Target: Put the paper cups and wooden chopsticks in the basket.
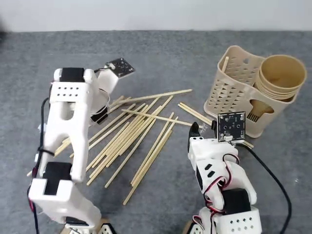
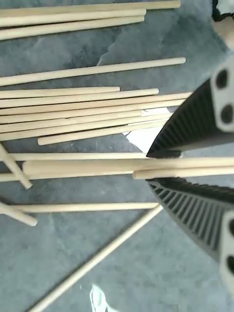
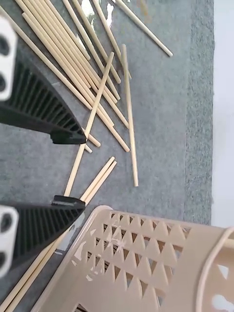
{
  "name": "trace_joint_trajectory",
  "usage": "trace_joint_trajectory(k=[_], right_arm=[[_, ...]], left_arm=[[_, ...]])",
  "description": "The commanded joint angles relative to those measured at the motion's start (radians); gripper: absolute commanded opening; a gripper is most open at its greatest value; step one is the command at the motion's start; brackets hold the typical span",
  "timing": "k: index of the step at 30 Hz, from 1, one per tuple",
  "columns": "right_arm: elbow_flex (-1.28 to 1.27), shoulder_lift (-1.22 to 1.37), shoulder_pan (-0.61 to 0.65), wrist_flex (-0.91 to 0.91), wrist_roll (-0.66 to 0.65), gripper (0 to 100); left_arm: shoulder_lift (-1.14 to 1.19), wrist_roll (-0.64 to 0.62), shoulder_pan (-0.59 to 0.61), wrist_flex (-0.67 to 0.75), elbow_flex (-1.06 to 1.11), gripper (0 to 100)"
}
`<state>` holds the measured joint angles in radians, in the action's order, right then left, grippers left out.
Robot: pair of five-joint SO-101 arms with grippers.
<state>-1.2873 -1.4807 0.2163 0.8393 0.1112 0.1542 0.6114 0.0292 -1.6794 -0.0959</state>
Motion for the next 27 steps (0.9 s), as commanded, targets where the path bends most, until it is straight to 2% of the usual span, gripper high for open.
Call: trace_joint_trajectory(k=[1, 6, 14, 17, 21, 27], right_arm=[[0.006, -0.015, 0.002, -0.013, 0.005, 19.2], [0.006, -0.016, 0.002, -0.013, 0.005, 19.2], [0.006, -0.016, 0.002, -0.012, 0.003, 19.2], [0.005, -0.016, 0.002, -0.012, 0.003, 19.2], [0.005, -0.016, 0.002, -0.012, 0.003, 19.2], [-0.011, -0.016, 0.008, -0.012, 0.003, 19.2]], left_arm=[[-0.100, -0.014, -0.006, -0.005, -0.048, 1], [-0.163, -0.123, -0.054, 0.032, -0.116, 1], [-0.209, -0.325, -0.181, 0.104, -0.389, 1], [-0.201, -0.413, -0.212, 0.167, -0.472, 1], [-0.198, -0.465, -0.253, 0.262, -0.507, 1], [-0.196, -0.637, -0.279, 0.488, -0.498, 1]])
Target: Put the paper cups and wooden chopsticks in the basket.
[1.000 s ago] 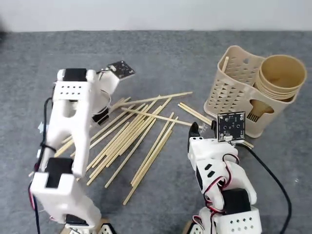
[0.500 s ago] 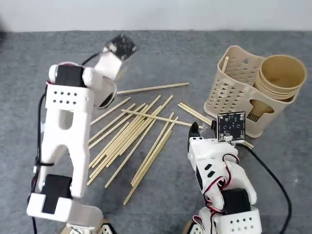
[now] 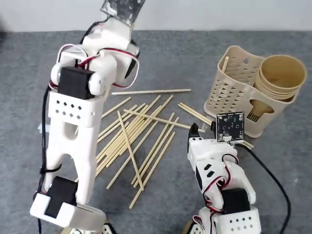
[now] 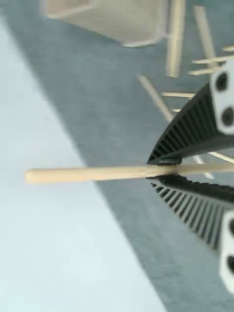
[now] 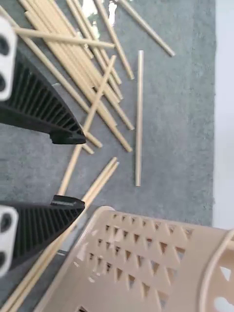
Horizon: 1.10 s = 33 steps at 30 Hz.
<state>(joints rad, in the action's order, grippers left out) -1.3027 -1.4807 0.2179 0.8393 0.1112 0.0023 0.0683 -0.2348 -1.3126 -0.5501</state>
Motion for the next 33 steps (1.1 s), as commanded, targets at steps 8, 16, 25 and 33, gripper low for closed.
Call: trace_joint_trajectory(k=[8, 16, 25, 33], right_arm=[[-0.011, -0.016, 0.010, -0.013, 0.003, 19.2], [-0.011, -0.016, 0.031, -0.019, -0.037, 12.4], [-0.011, -0.016, 0.062, -0.016, -0.117, 7.2], [-0.012, -0.016, 0.067, -0.013, -0.117, 7.2]], left_arm=[[-0.044, -0.295, -0.127, 0.442, 0.016, 2], [-0.044, -0.358, -0.224, 0.700, 0.165, 2], [-0.044, -0.450, -0.310, 0.902, 0.266, 2], [-0.043, -0.450, -0.371, 1.168, 0.430, 2]])
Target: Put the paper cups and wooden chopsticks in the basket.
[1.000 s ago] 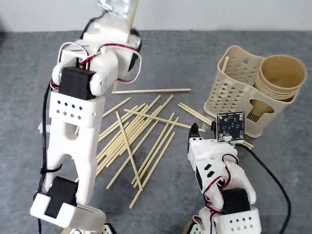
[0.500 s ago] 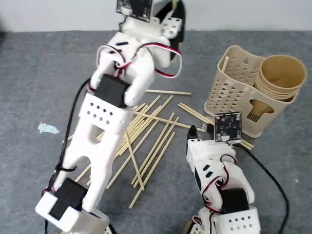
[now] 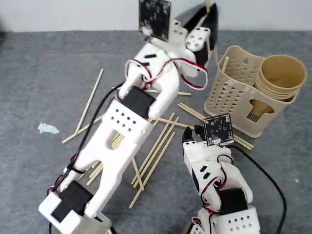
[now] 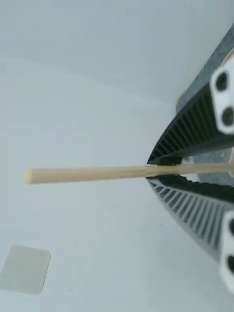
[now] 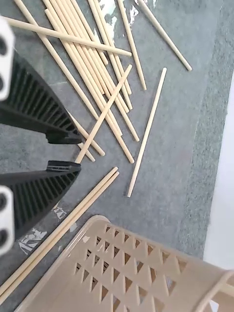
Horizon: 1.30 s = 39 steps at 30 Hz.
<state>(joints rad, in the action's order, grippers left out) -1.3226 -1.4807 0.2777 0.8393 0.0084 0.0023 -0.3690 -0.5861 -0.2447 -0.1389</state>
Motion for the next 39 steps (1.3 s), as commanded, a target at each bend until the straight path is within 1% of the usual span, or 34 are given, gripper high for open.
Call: trace_joint_trajectory(k=[1, 6, 9, 13, 15, 16, 18, 20, 24, 28, 31, 36, 39], right_arm=[[0.008, -0.016, 0.007, -0.013, -0.014, 7.1], [-0.011, -0.016, 0.008, -0.022, -0.014, 7.2], [-0.011, -0.016, 0.008, -0.022, -0.014, 7.2], [-0.012, -0.016, 0.008, -0.022, -0.014, 7.2], [-0.012, -0.016, 0.008, -0.022, -0.015, 7.2], [-0.012, -0.016, 0.008, -0.024, -0.015, 7.2], [-0.012, -0.016, 0.008, -0.024, -0.015, 7.2], [-0.012, -0.016, 0.008, -0.024, -0.015, 7.2], [-0.012, -0.016, 0.008, -0.024, -0.015, 7.2], [-0.012, -0.016, 0.008, -0.024, -0.015, 7.2], [-0.012, -0.016, 0.005, -0.036, -0.014, 7.2], [-0.009, -0.015, 0.008, -0.036, -0.008, 7.2], [-0.009, -0.008, 0.010, -0.036, -0.006, 7.2]], left_arm=[[-0.043, -0.012, -0.026, 0.127, 0.033, 2], [0.029, -0.012, -0.044, 0.193, 0.031, 2], [0.100, -0.012, -0.044, 0.210, 0.007, 2], [0.146, -0.012, -0.046, 0.199, -0.013, 2], [0.146, -0.008, -0.048, 0.149, -0.018, 3], [0.144, -0.008, -0.054, 0.117, -0.019, 6], [0.144, -0.009, -0.057, 0.031, -0.038, 13], [0.144, -0.012, -0.057, -0.077, -0.082, 17], [0.143, -0.012, -0.049, -0.253, -0.236, 18], [0.143, -0.008, 0.003, -0.430, -0.447, 18], [0.143, -0.006, 0.057, -0.635, -0.607, 18], [0.144, -0.006, 0.135, -1.051, -0.851, 18], [0.144, -0.005, 0.176, -1.258, -0.961, 18]])
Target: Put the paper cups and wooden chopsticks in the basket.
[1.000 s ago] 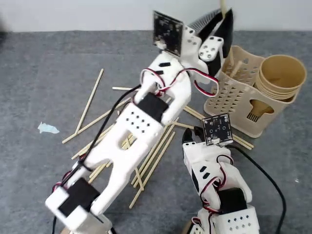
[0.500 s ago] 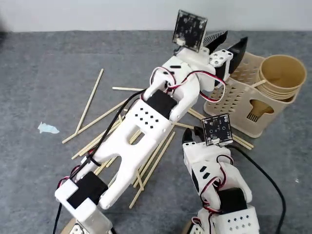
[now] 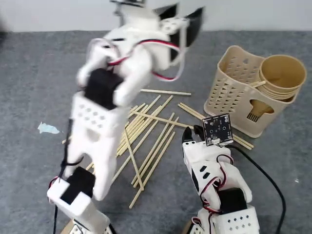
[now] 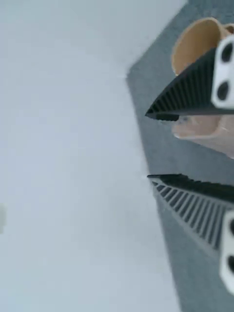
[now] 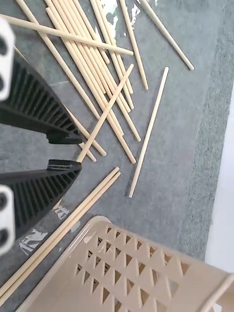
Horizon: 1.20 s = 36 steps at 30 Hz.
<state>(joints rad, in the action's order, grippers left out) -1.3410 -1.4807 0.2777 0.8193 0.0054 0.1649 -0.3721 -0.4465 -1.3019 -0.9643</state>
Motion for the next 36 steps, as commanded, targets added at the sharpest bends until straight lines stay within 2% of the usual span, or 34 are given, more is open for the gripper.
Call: trace_joint_trajectory(k=[1, 6, 11, 15, 18, 21, 28, 34, 36], right_arm=[[0.014, -0.005, 0.010, -0.015, 0.005, 7.2], [0.089, -0.004, 0.010, 0.088, 0.083, 7.2], [0.207, -0.002, 0.010, 0.251, 0.080, 7.2], [0.236, 0.062, 0.053, 0.285, 0.046, 7.2], [0.256, 0.177, 0.097, 0.274, 0.038, 7.2], [0.333, 0.335, 0.113, 0.274, 0.041, 7.3], [0.523, 0.736, 0.151, 0.272, 0.219, 7.3], [0.712, 1.053, 0.177, 0.285, 0.374, 7.6], [0.756, 1.147, 0.189, 0.285, 0.413, 11.0]], left_arm=[[-0.018, -0.002, 0.049, -0.255, -0.163, 18], [-0.017, -0.003, 0.124, -0.443, -0.239, 18], [-0.031, -0.008, 0.230, -0.454, -0.186, 15], [-0.114, 0.005, 0.272, -0.454, -0.010, 5], [-0.226, 0.072, 0.272, -0.454, 0.162, 4], [-0.362, 0.078, 0.290, -0.451, 0.340, 4], [-0.603, 0.081, 0.434, -0.413, 0.685, 4], [-0.701, 0.084, 0.582, -0.347, 0.941, 4], [-0.720, 0.087, 0.626, -0.308, 1.024, 4]])
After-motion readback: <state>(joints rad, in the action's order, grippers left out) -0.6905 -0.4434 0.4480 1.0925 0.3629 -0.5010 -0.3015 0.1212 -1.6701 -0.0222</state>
